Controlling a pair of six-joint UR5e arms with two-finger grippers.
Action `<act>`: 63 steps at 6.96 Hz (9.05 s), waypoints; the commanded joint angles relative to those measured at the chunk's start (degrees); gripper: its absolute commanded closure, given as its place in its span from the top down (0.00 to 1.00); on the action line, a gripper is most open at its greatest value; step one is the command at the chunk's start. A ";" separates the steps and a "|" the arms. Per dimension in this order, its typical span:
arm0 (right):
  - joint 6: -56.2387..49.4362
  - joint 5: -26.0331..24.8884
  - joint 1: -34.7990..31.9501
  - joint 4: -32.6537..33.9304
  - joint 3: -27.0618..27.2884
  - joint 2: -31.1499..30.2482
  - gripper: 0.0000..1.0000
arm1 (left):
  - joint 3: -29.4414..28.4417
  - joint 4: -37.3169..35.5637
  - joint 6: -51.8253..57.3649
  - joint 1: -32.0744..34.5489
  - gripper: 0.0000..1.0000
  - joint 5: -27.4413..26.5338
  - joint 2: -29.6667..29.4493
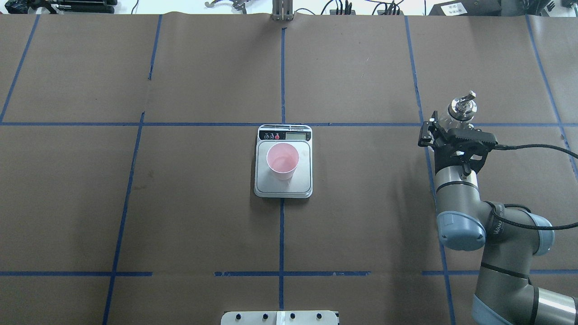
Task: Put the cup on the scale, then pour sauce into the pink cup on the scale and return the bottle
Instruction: 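Tilt the bottle upright and carry it away from the scale with the right gripper, then hold the upright bottle beside the table edge with the right gripper, then lower the glass bottle onto the table with the right gripper, then open the right gripper and withdraw it from the bottle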
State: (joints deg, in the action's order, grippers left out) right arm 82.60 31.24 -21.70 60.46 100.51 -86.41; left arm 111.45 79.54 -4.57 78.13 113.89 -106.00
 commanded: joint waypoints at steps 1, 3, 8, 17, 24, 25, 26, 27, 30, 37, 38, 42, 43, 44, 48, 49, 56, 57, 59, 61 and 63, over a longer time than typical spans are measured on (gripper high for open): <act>0.11 0.05 1.39 -0.08 -1.54 -0.07 0.00 | 0.00 0.00 0.00 0.00 1.00 -0.16 0.09; 2.20 -0.12 2.09 -0.08 -1.90 0.01 0.00 | 0.00 0.00 0.00 0.00 1.00 -0.25 0.09; 4.15 -2.14 2.71 -5.53 -4.09 -0.07 0.00 | -0.09 0.00 0.00 -0.09 1.00 -0.16 0.00; 4.15 -2.94 3.15 -5.53 -5.24 0.01 0.00 | -0.44 0.00 0.00 -0.09 1.00 -0.16 0.00; 4.24 -3.02 3.42 -5.61 -5.50 0.01 0.12 | -0.53 0.00 0.00 -0.09 1.00 -0.16 -0.09; 4.24 -3.02 3.42 -5.61 -5.68 0.01 0.31 | -0.53 0.00 0.00 -0.09 1.00 -0.25 -0.17; 4.24 -3.11 3.42 -5.61 -5.77 0.01 0.55 | -0.53 0.00 0.00 -0.09 1.00 -0.25 -0.18; 4.24 -3.11 3.42 -5.61 -5.68 0.10 0.72 | -0.53 0.00 0.00 -0.09 1.00 -0.16 -0.18; 4.15 -3.46 3.50 -5.53 -5.77 0.28 1.00 | -0.18 0.00 0.00 -0.09 1.00 -0.25 -0.18; 4.24 -6.71 5.17 -5.61 -4.10 -0.16 1.00 | -0.96 0.09 0.09 -0.18 1.00 -0.16 -0.79; 4.24 -6.80 5.35 -5.61 -4.10 -0.42 1.00 | -1.05 0.09 0.00 -0.18 1.00 -0.16 -0.79; 4.24 -7.24 7.02 -5.61 -1.90 -3.50 1.00 | -1.58 0.09 0.00 -0.26 1.00 -0.07 -0.88; 4.41 -7.24 7.19 -5.61 -1.55 -3.85 1.00 | -2.02 0.09 0.00 -0.26 1.00 -0.07 -1.49; 6.68 -7.76 8.24 -5.61 -1.46 -4.03 1.00 | -2.37 0.09 0.09 -0.26 1.00 -0.07 -1.67; 6.96 -10.49 12.98 -5.61 3.25 -9.19 1.00 | -2.20 0.09 0.09 -0.09 1.00 -0.16 -1.76; 6.96 -10.84 13.95 -5.61 5.29 -11.22 1.00 | -1.94 0.09 0.09 0.00 1.00 -0.25 -1.84; 3.21 -11.81 16.16 -5.35 24.36 -20.64 1.00 | -1.32 -0.09 0.00 0.09 1.00 -0.25 -1.76; 0.49 -11.20 15.99 -5.26 27.08 -20.73 1.00 | -1.41 -0.09 0.00 0.00 1.00 -0.25 -1.76; -5.31 -5.78 10.66 -5.26 28.85 -20.55 1.00 | -1.32 -0.09 0.00 0.00 1.00 -0.25 -1.76; -13.48 6.05 0.04 -5.44 30.78 -20.03 1.00 | -1.23 -0.26 0.00 0.00 1.00 -0.25 -2.20; -20.60 20.28 -12.34 -5.53 30.88 -19.59 1.00 | -1.23 -0.26 -0.09 0.00 1.00 -0.16 -2.28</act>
State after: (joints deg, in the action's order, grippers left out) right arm 66.25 42.72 -26.63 55.00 131.25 -106.30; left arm 110.20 79.28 -4.59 78.13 113.66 -108.20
